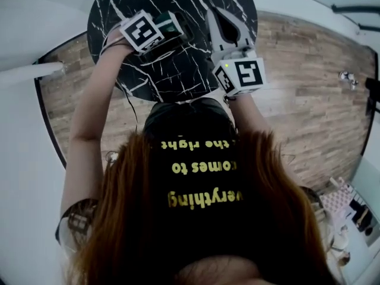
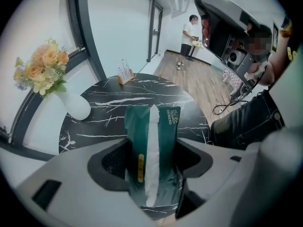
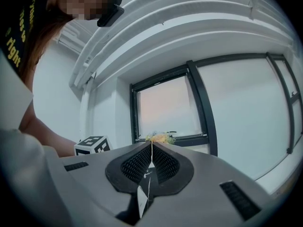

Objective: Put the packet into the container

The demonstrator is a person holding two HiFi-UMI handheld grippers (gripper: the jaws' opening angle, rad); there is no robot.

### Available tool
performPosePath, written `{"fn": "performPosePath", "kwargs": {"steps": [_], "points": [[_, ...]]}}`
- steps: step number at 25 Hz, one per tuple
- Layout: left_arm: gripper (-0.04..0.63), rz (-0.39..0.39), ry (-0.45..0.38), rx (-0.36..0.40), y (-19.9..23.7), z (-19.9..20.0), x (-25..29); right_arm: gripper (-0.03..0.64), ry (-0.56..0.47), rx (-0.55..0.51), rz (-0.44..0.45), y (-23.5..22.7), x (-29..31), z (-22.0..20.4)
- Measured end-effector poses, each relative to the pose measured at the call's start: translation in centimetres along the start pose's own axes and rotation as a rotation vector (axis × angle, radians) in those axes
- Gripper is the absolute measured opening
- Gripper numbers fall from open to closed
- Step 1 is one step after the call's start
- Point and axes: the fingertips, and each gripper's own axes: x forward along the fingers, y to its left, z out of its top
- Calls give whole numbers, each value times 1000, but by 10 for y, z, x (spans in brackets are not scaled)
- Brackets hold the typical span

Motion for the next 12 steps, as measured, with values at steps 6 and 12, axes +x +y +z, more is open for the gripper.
{"fn": "performPosePath", "kwargs": {"steps": [6, 12], "points": [[281, 1, 21, 57, -1, 2, 11, 17, 8, 15, -14, -3, -2, -5], [281, -5, 72, 41, 4, -4, 37, 18, 14, 15, -20, -2, -3, -10]]}}
